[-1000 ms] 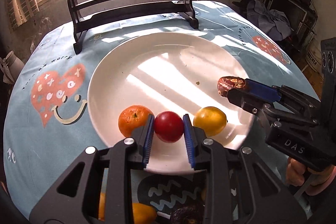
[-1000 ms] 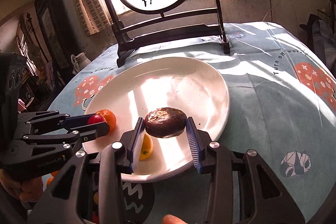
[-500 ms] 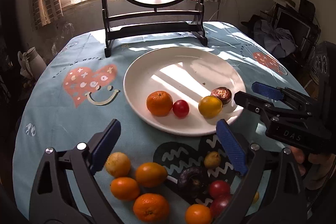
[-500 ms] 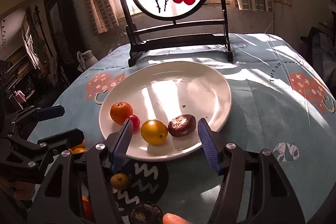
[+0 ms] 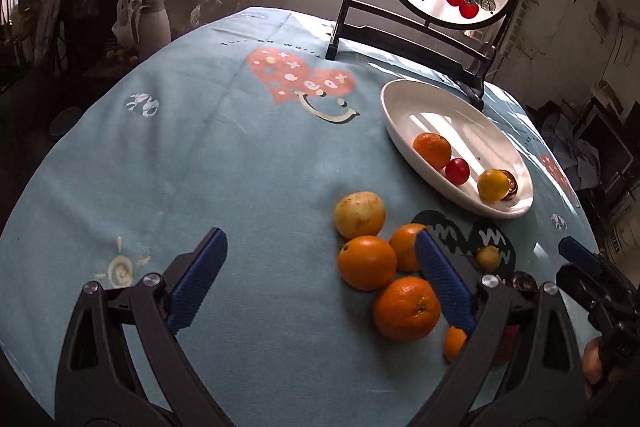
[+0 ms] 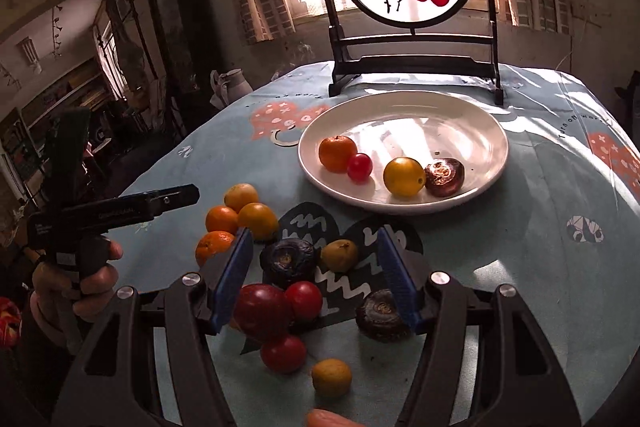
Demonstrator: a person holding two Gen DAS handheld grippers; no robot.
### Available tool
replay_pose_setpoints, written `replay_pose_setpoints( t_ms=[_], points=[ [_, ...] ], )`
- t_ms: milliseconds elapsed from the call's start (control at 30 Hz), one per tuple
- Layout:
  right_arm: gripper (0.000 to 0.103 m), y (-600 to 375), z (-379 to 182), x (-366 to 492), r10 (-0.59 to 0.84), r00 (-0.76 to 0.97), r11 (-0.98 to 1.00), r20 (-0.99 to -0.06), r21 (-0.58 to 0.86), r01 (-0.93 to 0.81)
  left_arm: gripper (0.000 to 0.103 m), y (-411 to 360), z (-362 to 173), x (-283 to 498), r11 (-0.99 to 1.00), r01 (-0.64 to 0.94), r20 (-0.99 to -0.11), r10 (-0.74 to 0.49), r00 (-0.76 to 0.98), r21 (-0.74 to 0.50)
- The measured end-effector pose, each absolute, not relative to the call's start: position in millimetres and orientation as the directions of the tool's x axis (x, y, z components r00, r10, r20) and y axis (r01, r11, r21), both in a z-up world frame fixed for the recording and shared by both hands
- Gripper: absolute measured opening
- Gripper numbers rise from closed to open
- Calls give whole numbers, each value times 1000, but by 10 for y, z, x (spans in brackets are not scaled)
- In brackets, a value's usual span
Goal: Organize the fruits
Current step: 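Grasp a red plum with the right tool while the left tool grasps a large tangerine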
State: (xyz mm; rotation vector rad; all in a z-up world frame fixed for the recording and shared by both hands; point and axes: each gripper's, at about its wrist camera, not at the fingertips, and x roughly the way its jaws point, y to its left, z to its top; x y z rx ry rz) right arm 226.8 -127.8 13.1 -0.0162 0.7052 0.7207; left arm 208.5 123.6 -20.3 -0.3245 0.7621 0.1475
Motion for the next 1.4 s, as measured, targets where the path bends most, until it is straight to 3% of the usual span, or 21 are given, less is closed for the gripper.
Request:
replay_pose_setpoints(
  t_ms=[267, 400, 467, 667, 800, 1033, 1133, 1200, 1400],
  points=[
    [65, -953, -12, 2023, 581, 464, 704, -668, 127, -698, 96, 1051, -169, 2101, 969, -220, -692, 83, 717, -111],
    [58, -918, -67, 2011, 571, 444, 695, -690, 119, -709, 96, 1007, -151, 2089, 974, -215, -682, 108, 724, -74],
    [53, -903, -92, 2016, 567, 433, 693, -700, 121, -711, 96, 1007, -155, 2092, 974, -212, -684, 105, 722, -74],
    [52, -911, -135, 2050, 551, 428, 703, -717, 123, -700, 96, 1054, -159, 2092, 971, -223, -688, 102, 719, -89],
    [41, -905, -166, 2068, 543, 419, 705, -728, 123, -699, 96, 1075, -165, 2091, 968, -228, -691, 96, 716, -102],
    [39, -983, -135, 2116, 559, 430, 721, -709, 159, -674, 96, 1007, -160, 2082, 981, -158, -699, 35, 715, -112],
    [39, -1058, -101, 2172, 560, 451, 743, -694, 180, -645, 86, 833, -138, 2033, 995, -56, -687, -15, 727, -80],
    [39, -1085, -103, 2202, 555, 457, 753, -695, 187, -630, 69, 703, -134, 2001, 998, 22, -686, -59, 726, -63],
    [39, -1100, -94, 2206, 557, 461, 756, -690, 192, -626, 67, 446, -216, 1961, 987, 155, -717, -134, 684, -36]
  ],
)
